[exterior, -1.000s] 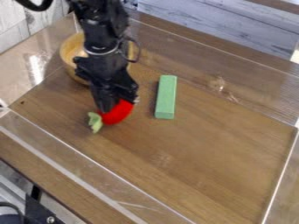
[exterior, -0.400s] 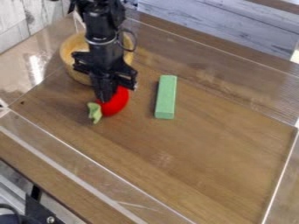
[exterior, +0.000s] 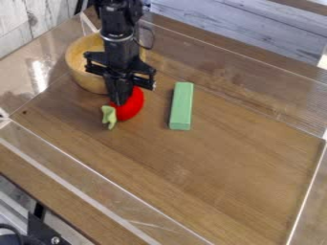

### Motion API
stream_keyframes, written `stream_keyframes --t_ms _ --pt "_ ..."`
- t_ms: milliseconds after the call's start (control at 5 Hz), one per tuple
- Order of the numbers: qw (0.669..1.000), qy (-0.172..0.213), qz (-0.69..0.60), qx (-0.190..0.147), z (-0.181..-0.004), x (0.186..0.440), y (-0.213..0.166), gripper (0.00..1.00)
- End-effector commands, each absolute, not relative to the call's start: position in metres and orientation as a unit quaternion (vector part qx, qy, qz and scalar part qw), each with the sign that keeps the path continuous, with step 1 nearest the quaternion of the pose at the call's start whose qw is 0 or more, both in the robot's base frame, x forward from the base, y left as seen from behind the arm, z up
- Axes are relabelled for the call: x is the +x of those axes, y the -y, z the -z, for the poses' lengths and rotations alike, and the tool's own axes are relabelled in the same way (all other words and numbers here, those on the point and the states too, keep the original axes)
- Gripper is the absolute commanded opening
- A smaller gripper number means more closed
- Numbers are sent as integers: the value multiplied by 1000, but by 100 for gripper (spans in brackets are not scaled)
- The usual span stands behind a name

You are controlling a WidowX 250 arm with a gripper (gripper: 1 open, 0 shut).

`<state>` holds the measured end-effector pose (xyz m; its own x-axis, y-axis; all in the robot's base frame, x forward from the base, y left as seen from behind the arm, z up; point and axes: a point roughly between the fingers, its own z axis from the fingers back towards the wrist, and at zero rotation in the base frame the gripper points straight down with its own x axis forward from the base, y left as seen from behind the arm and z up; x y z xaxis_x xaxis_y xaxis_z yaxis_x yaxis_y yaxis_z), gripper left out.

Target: Move the red object to the left side of the table

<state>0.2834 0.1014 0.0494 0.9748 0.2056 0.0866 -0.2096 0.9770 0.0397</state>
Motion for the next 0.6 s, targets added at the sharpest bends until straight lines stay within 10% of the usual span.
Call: stream_keyframes --t_ms 0,400 --pt "994 64 -85 24 -69 295 -102 0" --pt "991 62 -117 18 -65 291 -128 0"
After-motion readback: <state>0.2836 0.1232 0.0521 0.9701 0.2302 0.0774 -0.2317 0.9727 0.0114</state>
